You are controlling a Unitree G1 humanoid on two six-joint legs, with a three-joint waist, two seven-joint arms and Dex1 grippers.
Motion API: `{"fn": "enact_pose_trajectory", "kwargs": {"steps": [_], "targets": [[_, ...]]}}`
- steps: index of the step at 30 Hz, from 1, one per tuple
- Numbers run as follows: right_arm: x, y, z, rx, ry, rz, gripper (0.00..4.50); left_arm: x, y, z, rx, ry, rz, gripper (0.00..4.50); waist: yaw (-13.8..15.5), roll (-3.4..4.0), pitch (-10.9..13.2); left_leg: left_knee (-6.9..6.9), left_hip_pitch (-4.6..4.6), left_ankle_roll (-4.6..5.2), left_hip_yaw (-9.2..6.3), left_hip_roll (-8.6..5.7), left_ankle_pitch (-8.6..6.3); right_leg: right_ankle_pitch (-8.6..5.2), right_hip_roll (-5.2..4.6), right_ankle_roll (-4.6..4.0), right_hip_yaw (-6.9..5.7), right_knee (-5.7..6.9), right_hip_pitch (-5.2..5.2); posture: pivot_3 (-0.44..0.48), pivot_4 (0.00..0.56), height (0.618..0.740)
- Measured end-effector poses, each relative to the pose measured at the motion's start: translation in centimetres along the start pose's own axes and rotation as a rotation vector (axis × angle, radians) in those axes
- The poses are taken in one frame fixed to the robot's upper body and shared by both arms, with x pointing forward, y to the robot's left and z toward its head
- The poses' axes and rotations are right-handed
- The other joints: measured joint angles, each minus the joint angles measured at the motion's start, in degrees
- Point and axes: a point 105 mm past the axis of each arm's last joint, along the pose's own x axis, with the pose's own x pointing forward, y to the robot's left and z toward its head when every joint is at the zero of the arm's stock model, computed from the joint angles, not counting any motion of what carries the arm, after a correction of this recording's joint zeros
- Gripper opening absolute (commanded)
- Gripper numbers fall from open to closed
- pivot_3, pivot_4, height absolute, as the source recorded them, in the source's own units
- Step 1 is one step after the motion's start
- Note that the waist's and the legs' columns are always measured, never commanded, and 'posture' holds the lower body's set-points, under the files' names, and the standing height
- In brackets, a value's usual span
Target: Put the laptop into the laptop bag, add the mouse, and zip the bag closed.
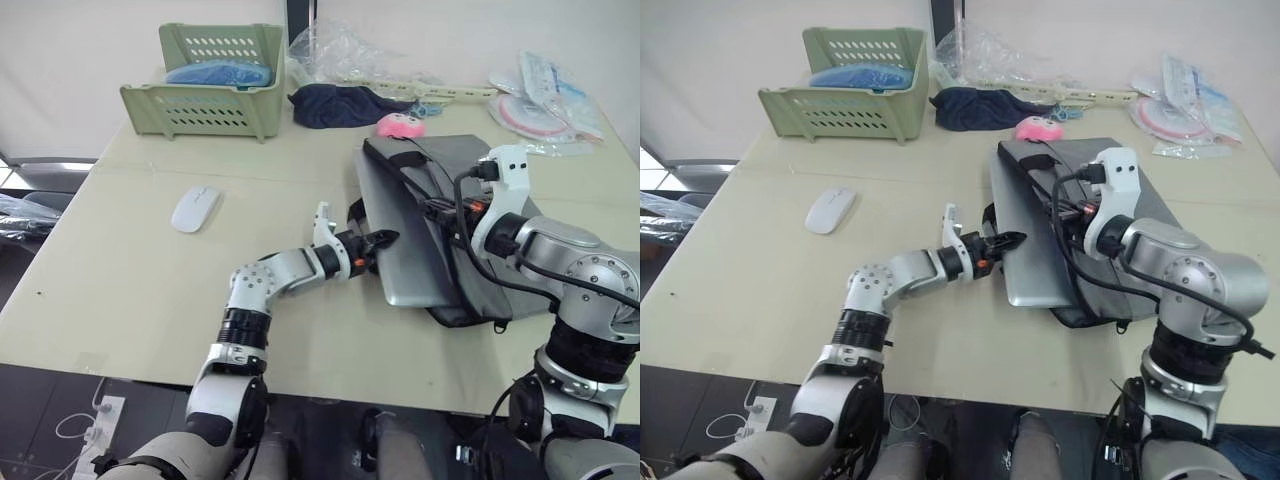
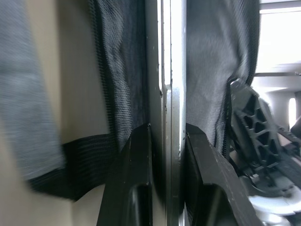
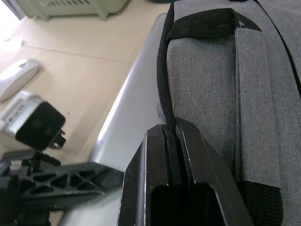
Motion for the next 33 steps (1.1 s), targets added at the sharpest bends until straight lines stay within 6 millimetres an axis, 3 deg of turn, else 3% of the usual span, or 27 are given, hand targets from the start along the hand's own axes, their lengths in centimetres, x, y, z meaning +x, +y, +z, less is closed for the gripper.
{"fn": "enact_pose_trajectory", "kwargs": {"steps": [8, 20, 33], "targets": [[0.0, 0.9, -0.5, 0.074, -0.007, 0.004, 0.01, 0.8, 0.5, 0.3, 0.025, -0.06, 0.019, 0.32, -0.1, 0.01, 0.0, -0.01, -0.01, 0.0, 0.01, 0.01, 0.0, 0.0, 0.0, 0.0, 0.0, -0.01, -0.04, 0.0, 0.15, 0.74], [-0.2, 1.6, 0.5, 0.157, -0.029, 0.023, 0.01, 1.4, 1.2, 0.7, 0.022, -0.077, 0.024, 0.32, -0.1, 0.01, 0.0, -0.01, -0.03, 0.0, -0.02, 0.01, 0.0, 0.0, 0.0, 0.0, -0.02, -0.01, -0.04, 0.0, 0.15, 0.74], [0.0, 2.1, 0.8, 0.174, -0.043, 0.03, 0.01, 1.7, 0.8, -1.3, 0.023, 0.055, 0.002, 0.32, -0.1, 0.02, 0.0, -0.05, -0.03, 0.0, -0.06, 0.01, 0.0, 0.0, 0.0, 0.0, -0.04, -0.01, -0.04, 0.0, 0.15, 0.74]]}}
